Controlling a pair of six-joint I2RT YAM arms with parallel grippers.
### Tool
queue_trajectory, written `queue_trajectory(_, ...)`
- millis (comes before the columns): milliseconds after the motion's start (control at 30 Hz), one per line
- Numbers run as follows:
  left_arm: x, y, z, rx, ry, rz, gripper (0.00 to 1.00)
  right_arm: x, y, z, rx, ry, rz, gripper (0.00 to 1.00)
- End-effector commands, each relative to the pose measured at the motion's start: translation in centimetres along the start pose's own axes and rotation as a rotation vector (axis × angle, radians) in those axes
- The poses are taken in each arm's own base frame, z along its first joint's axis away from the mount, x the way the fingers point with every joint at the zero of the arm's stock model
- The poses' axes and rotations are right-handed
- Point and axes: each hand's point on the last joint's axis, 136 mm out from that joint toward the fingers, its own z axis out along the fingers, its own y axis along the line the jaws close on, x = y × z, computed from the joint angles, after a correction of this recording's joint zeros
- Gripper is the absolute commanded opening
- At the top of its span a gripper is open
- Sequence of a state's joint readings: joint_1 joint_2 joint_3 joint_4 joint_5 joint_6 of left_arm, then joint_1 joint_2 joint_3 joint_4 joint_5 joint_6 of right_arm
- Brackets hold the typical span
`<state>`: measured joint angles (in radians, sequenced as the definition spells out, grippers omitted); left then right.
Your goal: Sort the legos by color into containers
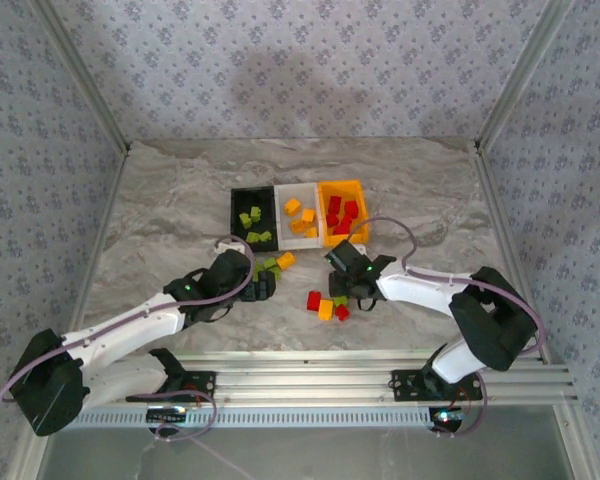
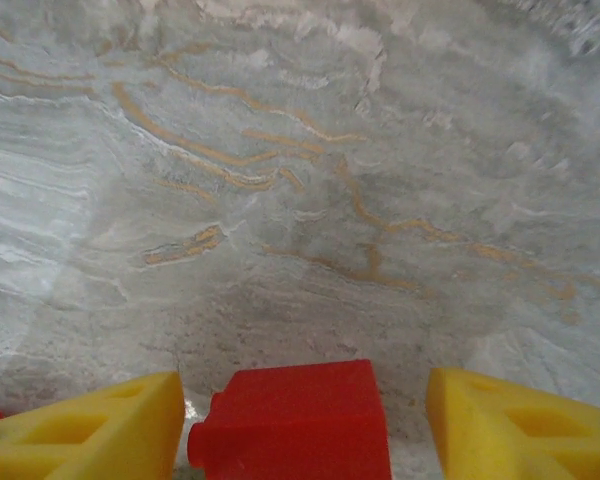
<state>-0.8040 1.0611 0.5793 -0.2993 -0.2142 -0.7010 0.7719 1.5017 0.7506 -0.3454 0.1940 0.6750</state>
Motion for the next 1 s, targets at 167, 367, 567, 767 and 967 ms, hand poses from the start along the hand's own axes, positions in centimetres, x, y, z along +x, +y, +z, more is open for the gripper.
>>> queue_trajectory(167, -0.8, 0.3, -0.2, -0.008, -0.034, -0.013, 1.00, -0.8, 0.6, -1.1, -0.063, -0.045, 0.029, 0.36)
queue_trajectory(367, -0.8, 0.4, -0.3, -0.006, -0.040, -0.013, 1.00, -5.8, 0.8, -6.2, -0.109, -0.186, 0.051, 0.33)
queue_trajectory(567, -0.6, 0.3, -0.2, 0.001, -0.036, -0.019, 1.00, -12.4, 0.4, -8.1, -0.098, -0.293, 0.091, 0.35)
queue_trajectory(767, -0.3, 0.1, -0.2, 0.018, -0.019, -0.006, 1.00, -18.1, -0.8, -4.5, -0.022, -0.300, 0.136, 0.36)
queue_trajectory(967, 0.2, 0.2, 0.0, 0.021, -0.004, -0.005, 1.00, -22.7, -0.5, -1.5, 0.006, -0.281, 0.135, 0.38)
